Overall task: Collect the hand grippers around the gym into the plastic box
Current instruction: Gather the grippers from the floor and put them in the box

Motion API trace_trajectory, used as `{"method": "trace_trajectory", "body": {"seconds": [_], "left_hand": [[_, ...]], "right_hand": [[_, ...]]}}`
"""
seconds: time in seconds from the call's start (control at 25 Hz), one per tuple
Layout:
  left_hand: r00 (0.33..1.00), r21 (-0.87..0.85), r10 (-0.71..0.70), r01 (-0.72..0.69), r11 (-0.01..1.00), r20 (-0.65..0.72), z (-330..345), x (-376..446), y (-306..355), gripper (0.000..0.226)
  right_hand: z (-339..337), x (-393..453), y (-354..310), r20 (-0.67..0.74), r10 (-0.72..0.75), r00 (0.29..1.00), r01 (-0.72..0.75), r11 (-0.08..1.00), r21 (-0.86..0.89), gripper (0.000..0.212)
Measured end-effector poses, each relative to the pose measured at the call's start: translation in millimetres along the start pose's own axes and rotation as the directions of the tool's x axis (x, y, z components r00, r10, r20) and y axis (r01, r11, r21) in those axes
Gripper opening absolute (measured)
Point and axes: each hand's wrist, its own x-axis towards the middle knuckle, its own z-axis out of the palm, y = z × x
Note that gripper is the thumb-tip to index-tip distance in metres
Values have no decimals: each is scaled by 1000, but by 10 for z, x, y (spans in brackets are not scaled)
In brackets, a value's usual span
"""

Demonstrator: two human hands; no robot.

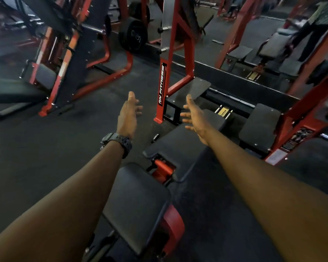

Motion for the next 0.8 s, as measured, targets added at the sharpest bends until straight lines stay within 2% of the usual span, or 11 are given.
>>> {"method": "trace_trajectory", "body": {"seconds": [0.16, 0.32, 0.44, 0.6, 0.8], "left_hand": [[996, -100, -69, 62, 993, -63, 655, 222, -33, 60], [990, -82, -82, 73, 994, -113, 1082, 606, -172, 65], [982, -82, -92, 79, 993, -165, 1248, 999, -362, 65], [951, -167, -142, 98, 981, -274, 1428, 1788, -706, 69], [915, -248, -240, 163, 955, -324, 1642, 2755, -931, 61]], "right_hand": [[-575, 421, 16, 66, 3, 998, -3, 1000, -7, 69], [-904, 1032, 108, 116, 8, 993, -4, 999, -32, 75], [-958, 1564, 221, 165, 38, 986, -27, 997, -72, 74], [-888, 2506, 320, 247, 87, 965, -49, 986, -157, 73], [-738, 3728, 447, 315, 232, 920, -152, 954, -260, 74]]}}
